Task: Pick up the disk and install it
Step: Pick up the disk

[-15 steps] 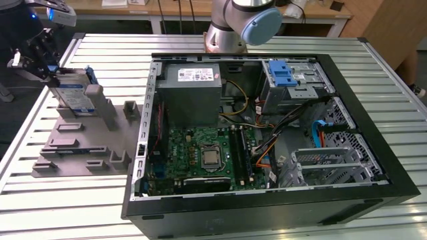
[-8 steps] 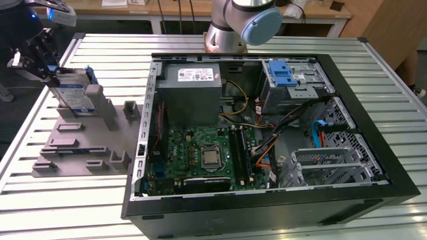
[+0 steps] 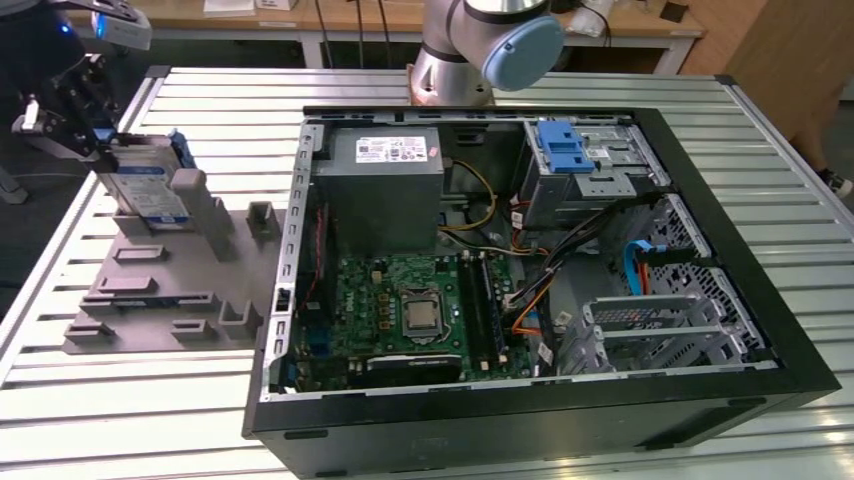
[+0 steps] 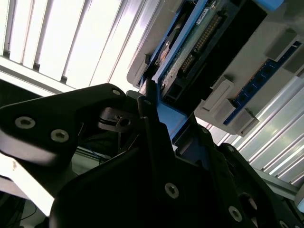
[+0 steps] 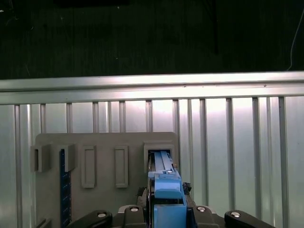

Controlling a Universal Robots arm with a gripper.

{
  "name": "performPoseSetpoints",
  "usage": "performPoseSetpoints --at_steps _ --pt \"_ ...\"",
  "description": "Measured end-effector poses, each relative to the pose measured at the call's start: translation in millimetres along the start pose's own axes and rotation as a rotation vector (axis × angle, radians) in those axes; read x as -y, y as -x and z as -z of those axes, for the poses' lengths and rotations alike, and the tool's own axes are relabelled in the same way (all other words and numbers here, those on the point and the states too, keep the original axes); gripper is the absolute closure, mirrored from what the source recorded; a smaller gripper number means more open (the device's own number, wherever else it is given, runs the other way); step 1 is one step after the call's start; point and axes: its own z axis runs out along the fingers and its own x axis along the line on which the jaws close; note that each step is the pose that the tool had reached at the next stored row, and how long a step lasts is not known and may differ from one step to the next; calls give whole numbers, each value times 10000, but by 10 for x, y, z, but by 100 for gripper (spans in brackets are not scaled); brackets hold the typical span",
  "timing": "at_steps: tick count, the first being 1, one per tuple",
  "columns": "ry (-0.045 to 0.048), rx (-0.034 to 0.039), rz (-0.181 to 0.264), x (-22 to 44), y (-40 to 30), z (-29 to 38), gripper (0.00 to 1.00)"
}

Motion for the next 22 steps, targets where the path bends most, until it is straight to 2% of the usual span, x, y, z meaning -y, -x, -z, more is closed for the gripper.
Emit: performPoseSetpoints --at_steps 22 --pt "-1 15 0 0 0 44 64"
